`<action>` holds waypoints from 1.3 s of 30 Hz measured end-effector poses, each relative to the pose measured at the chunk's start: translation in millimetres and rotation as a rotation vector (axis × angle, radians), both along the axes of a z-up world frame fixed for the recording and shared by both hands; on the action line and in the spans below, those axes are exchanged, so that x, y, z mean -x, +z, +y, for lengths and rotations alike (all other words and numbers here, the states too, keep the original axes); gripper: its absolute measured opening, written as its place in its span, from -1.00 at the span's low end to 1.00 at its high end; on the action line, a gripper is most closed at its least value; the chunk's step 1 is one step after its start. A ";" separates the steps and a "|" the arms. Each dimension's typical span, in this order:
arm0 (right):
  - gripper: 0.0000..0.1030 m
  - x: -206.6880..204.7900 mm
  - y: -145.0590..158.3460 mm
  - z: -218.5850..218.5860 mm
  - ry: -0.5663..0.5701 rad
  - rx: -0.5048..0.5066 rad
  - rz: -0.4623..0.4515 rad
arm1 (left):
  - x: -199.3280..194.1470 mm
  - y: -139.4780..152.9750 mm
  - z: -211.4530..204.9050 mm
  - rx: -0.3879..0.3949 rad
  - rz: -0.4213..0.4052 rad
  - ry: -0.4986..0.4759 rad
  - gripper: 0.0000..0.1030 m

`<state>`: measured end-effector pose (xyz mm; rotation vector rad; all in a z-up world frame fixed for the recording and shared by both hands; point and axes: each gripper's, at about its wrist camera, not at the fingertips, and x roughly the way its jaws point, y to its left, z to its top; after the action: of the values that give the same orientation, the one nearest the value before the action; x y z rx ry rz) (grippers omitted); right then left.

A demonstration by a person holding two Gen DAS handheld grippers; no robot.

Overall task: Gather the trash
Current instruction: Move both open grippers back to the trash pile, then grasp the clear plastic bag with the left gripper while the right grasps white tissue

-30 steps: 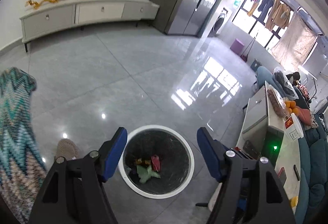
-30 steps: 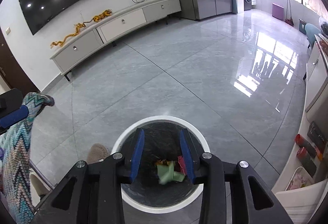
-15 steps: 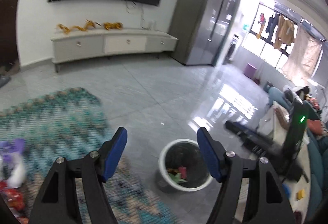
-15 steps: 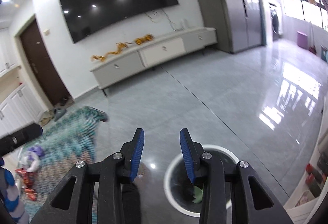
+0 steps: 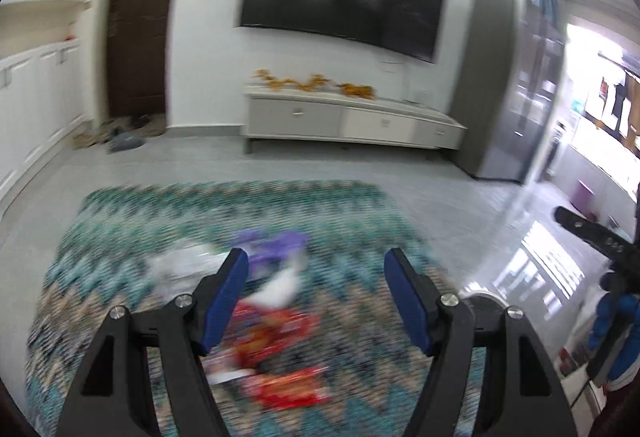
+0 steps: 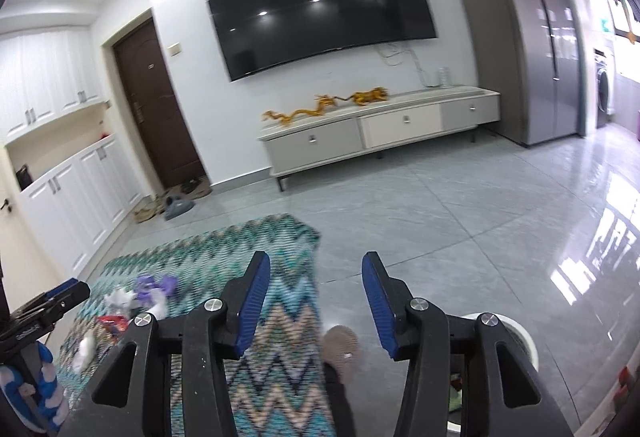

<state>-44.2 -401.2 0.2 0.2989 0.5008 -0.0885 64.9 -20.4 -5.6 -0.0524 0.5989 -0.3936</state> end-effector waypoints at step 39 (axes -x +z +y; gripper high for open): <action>0.01 -179.2 -114.9 228.3 0.522 -0.092 0.354 | -23.5 -123.2 128.8 0.004 0.273 0.187 -0.05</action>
<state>134.9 -172.9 -114.7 0.2347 0.9217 0.3965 88.4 108.4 -128.8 -0.1666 0.8552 -0.2069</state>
